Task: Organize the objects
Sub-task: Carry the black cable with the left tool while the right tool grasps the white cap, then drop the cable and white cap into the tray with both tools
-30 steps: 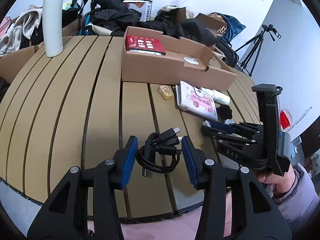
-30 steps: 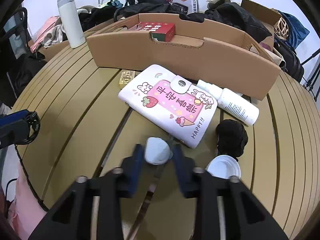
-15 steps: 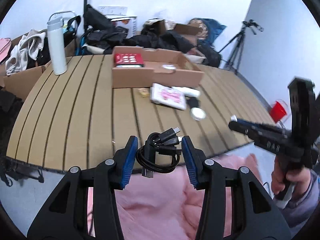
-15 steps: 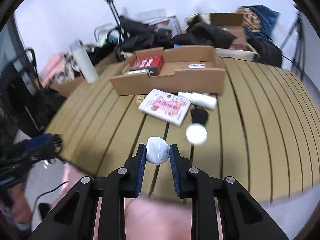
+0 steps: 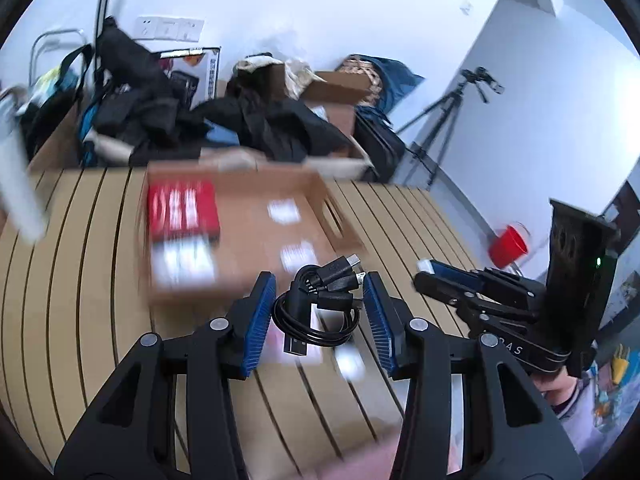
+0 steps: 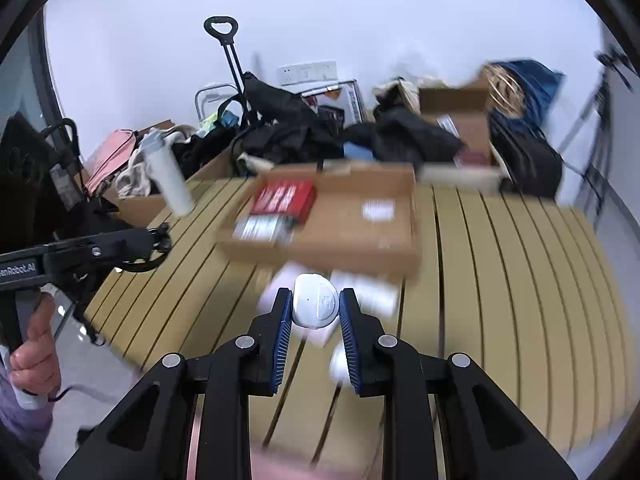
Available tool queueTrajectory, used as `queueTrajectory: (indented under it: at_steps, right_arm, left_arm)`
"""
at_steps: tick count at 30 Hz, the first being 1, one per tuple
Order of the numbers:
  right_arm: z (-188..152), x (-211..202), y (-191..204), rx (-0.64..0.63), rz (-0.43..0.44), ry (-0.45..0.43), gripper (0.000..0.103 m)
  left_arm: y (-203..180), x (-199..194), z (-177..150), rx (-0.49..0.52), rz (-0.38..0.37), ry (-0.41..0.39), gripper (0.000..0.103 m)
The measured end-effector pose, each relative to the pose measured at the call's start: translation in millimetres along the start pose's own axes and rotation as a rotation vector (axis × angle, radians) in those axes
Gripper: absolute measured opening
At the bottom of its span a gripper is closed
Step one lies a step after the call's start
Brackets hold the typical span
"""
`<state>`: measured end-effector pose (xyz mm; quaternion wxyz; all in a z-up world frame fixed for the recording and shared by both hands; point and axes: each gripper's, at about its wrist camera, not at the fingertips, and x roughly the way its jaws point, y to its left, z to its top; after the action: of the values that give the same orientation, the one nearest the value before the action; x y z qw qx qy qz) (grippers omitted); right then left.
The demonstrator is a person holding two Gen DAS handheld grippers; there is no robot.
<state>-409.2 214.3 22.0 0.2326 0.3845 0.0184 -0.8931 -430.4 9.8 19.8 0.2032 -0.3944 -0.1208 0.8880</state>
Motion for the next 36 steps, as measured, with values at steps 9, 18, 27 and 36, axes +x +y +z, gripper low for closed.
queueTrajectory:
  at_steps: [9,18,27,36]
  right_arm:
    - [110.8,222.4,-77.3,0.101,-0.159,0.258,0.026]
    - [111.8,283.5,-96.8,0.099,-0.167,0.297,0.080]
    - [102.6,162.0,-60.0,0.079,-0.092,0.148,0.083]
    - [24.4,-43.9,3.4,-0.015,-0.205,-0.068,0.083]
  left_arm:
    - [77.6,196.8,84.9,-0.160,0.143,0.168,0.041]
    - [90.7,214.9,93.1,-0.122,0.135,0.127,0.081]
    - [60.6,89.6,86.1,-0.005,0.234,0.022,0.092]
    - [13.8,-105.7,-51.3,0.055,0.496,-0.112,0.103]
